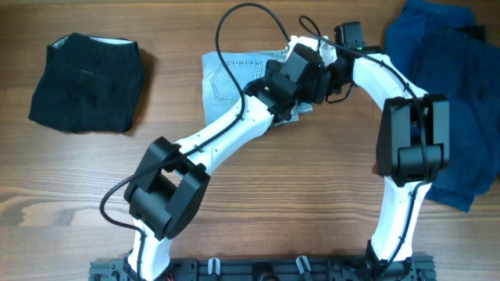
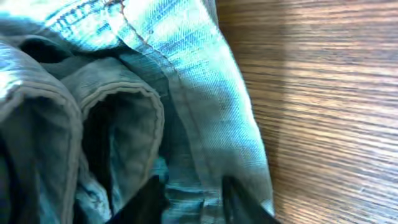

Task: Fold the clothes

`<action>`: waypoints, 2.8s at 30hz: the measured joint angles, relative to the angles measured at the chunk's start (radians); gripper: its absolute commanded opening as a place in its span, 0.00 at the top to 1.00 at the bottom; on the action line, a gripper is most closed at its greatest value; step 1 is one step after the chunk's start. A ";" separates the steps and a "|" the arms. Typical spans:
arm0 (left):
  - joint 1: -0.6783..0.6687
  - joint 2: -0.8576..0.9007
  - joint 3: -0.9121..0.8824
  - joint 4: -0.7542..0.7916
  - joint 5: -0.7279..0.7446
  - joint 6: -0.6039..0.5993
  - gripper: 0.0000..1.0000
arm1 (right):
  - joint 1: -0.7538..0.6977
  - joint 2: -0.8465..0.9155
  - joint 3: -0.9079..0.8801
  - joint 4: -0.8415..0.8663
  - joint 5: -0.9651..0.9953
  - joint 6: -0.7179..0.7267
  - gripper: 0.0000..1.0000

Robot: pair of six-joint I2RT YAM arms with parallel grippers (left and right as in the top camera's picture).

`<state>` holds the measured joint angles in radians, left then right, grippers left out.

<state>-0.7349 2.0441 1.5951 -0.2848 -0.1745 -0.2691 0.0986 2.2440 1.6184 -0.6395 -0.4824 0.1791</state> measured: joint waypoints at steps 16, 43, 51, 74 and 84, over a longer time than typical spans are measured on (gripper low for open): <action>0.308 -0.159 0.011 -0.335 -0.128 -0.254 0.00 | -0.083 0.061 0.000 0.033 -0.469 -0.164 0.01; 0.226 -0.159 -0.266 -0.599 0.195 -0.338 0.96 | -0.236 0.036 0.008 -0.097 -0.328 -0.106 0.11; 0.259 -0.157 -0.459 -0.273 -0.023 -0.472 0.96 | -0.235 0.032 0.010 -0.101 -0.325 -0.106 0.07; 0.198 -0.144 -0.280 0.204 -0.005 0.148 0.00 | -0.265 0.026 0.027 -0.162 -0.300 -0.151 0.00; 0.069 0.000 -0.279 0.175 -0.014 0.367 0.00 | -0.334 0.026 0.029 -0.164 -0.297 -0.155 0.00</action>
<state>-0.6655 2.0445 1.3159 -0.1097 -0.1886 0.0975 -0.2356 2.2704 1.6470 -0.8040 -0.7792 0.0242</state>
